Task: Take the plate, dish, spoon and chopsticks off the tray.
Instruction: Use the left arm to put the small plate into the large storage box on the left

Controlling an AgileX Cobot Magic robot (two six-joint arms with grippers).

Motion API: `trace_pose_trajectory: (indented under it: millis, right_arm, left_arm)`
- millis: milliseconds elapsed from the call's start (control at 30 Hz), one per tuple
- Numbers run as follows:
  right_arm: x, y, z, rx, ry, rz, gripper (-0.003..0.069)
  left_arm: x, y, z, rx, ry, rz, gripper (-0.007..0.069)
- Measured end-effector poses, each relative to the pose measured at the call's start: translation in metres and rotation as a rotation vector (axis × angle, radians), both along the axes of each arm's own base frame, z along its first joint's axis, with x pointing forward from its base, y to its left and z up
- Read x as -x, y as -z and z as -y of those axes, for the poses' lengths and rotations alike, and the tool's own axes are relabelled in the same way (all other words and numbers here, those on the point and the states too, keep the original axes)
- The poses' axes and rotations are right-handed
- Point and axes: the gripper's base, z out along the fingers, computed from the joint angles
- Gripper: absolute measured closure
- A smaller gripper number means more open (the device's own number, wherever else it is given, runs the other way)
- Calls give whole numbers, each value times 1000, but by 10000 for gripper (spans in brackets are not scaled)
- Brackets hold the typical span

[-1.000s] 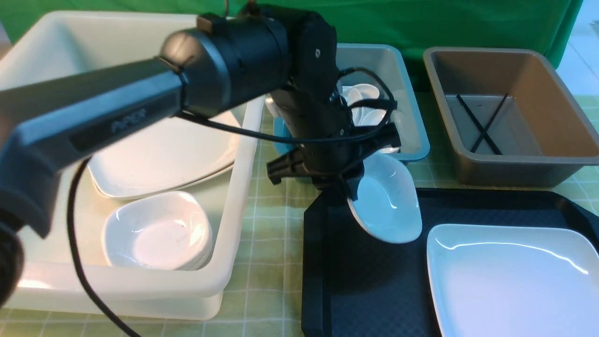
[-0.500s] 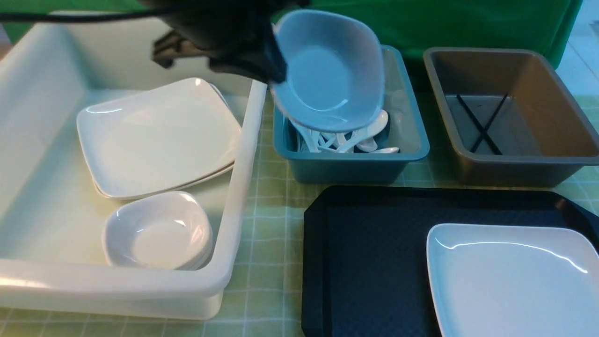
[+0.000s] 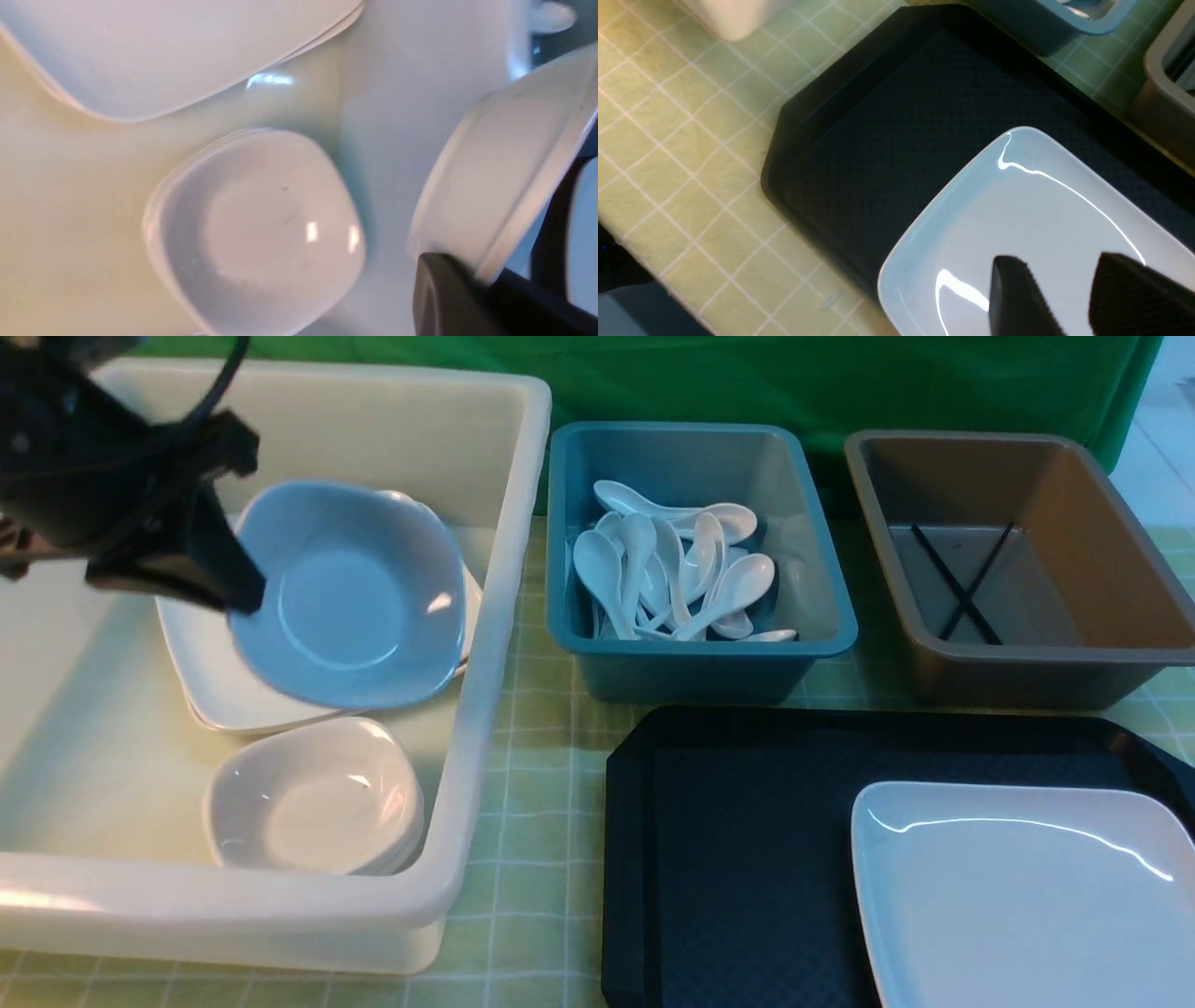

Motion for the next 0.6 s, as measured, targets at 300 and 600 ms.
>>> trace_pose_trajectory:
  millis: [300,600]
  right_arm:
    - [0,0,0,0,0,0,421]
    - [0,0,0,-3,1,4,419]
  left_arm:
    - [8,38,-27,-26,-29,-60,610]
    - [19,85,-26,-12,-65,-116,610]
